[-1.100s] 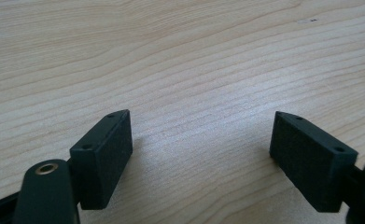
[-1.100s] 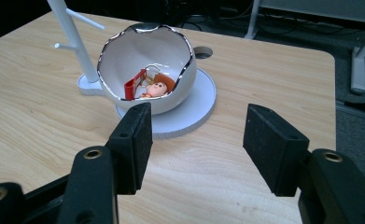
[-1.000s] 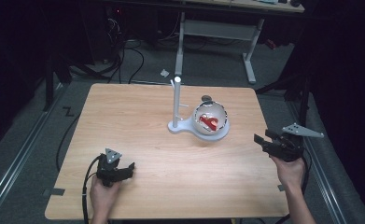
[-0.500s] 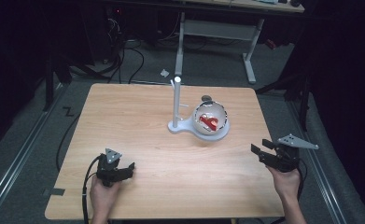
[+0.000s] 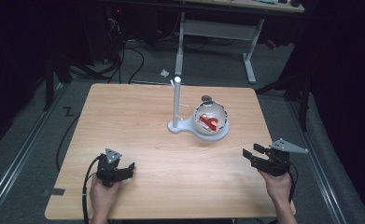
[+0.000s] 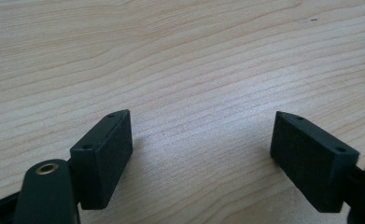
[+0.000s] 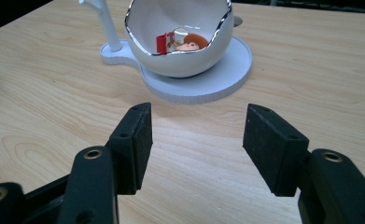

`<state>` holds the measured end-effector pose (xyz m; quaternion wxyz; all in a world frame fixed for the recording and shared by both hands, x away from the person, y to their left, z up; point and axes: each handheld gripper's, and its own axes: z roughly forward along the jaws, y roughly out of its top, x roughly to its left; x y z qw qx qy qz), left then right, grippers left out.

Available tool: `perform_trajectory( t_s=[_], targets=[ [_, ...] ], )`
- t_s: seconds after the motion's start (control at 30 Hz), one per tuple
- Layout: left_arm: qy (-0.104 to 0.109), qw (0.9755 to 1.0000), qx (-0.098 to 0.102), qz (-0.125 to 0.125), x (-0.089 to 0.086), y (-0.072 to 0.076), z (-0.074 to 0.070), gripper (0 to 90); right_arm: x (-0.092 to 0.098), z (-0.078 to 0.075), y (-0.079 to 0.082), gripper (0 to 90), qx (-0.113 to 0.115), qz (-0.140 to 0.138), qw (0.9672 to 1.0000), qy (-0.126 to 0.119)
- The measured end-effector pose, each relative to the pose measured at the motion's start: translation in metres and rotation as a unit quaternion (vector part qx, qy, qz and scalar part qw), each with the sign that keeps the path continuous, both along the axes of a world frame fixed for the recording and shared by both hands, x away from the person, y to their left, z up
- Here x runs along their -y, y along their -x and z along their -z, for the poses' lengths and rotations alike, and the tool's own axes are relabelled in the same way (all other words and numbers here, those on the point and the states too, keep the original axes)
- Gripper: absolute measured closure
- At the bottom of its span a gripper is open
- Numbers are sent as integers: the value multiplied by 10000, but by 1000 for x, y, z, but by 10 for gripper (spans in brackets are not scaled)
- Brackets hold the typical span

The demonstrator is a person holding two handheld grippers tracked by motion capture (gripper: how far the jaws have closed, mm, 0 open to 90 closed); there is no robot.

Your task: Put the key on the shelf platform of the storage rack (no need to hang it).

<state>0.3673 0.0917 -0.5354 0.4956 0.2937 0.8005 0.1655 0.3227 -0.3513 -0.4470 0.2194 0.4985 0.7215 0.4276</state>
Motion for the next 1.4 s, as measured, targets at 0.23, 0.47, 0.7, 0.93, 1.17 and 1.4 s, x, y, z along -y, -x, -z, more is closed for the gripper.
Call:
perform_trajectory(
  t_s=[0.23,0.47,0.7,0.93,1.17,1.4],
  targets=[
    [-4,10000,2,-1,0,0,0,213,-8,6,-3,427,-10,-72,10000,-41],
    [-1,10000,1,-1,0,0,0,212,-19,15,-4,428,-51,-173,9998,-77],
    [-9,10000,3,4,0,0,0,213,-22,21,-4,428,-74,-172,9997,-171],
    [-6,10000,2,2,0,0,0,212,-29,28,-5,428,-100,-241,9995,-169],
    [-34,10000,22,26,0,0,0,212,-40,34,-8,428,-120,-335,9993,-133],
    [-33,10000,21,21,0,0,0,212,-52,41,-13,427,-192,-438,9988,-74]
  ],
)
